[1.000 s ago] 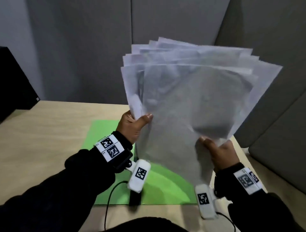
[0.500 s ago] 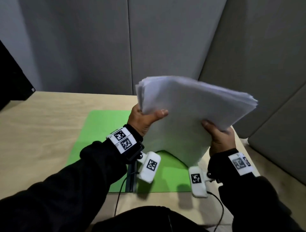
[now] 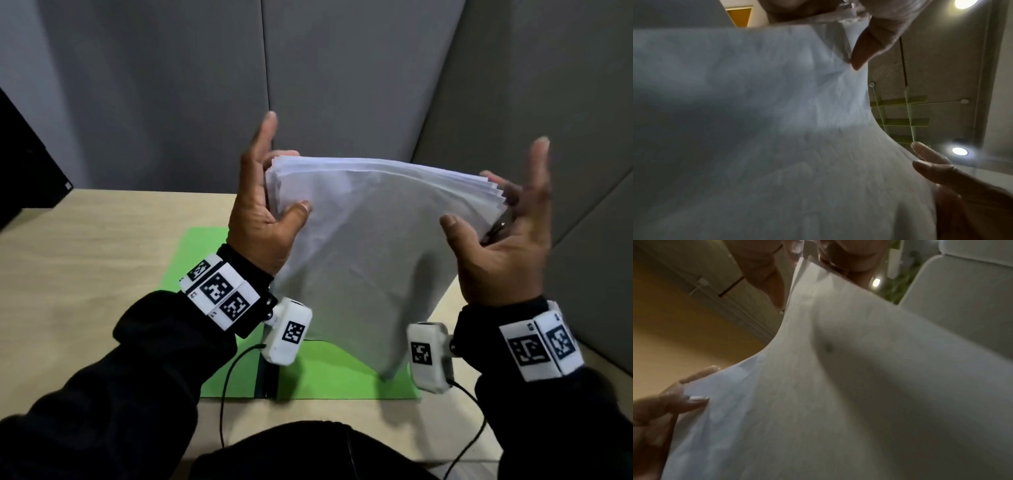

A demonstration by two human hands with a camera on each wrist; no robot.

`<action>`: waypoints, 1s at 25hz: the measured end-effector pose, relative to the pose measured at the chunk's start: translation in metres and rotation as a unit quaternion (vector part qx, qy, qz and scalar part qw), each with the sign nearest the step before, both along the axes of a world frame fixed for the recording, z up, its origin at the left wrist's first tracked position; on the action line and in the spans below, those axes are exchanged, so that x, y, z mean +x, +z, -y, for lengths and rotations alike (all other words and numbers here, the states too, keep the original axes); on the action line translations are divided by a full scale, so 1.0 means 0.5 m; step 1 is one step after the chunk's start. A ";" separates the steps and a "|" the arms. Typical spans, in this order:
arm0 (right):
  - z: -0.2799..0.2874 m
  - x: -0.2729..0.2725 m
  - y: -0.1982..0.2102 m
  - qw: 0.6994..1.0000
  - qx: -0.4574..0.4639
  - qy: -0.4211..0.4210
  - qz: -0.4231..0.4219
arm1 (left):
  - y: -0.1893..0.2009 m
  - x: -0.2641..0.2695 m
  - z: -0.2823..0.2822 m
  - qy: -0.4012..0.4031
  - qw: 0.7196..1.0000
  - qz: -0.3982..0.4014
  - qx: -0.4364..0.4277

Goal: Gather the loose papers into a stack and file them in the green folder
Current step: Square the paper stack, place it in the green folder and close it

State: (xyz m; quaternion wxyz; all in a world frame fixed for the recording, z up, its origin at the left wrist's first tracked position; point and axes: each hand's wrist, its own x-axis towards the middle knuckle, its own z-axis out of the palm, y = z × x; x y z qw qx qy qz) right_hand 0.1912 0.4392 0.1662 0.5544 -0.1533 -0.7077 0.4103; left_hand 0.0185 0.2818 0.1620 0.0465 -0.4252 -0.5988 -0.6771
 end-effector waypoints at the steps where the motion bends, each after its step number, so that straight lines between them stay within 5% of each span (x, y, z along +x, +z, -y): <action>1: 0.001 0.002 0.004 0.998 0.062 -0.020 0.026 | 0.001 0.002 0.002 0.013 0.999 -0.029 -0.010; 4: 0.005 0.001 0.000 0.996 0.082 -0.010 0.029 | -0.014 -0.013 0.004 -0.001 1.000 -0.021 0.003; 6: 0.005 0.003 -0.024 0.997 -0.048 0.059 -0.010 | -0.047 -0.034 0.005 -0.065 0.994 0.087 0.018; 9: 0.018 -0.004 -0.086 0.964 -0.233 0.122 0.046 | -0.102 -0.023 -0.003 -0.092 0.961 0.246 -0.086; 12: 0.010 -0.030 -0.080 0.962 -0.253 0.070 0.077 | -0.077 -0.015 -0.026 -0.013 0.970 0.225 -0.096; 16: -0.023 -0.034 0.007 0.971 -0.214 0.094 -0.049 | 0.036 -0.012 -0.041 -0.065 0.973 0.219 0.026; 21: -0.019 0.000 -0.056 0.952 -0.268 0.148 0.000 | -0.034 -0.020 -0.015 -0.133 0.958 0.254 0.012; 25: -0.001 -0.014 -0.072 0.959 -0.271 0.082 0.035 | -0.048 0.002 -0.024 -0.092 0.958 0.270 -0.021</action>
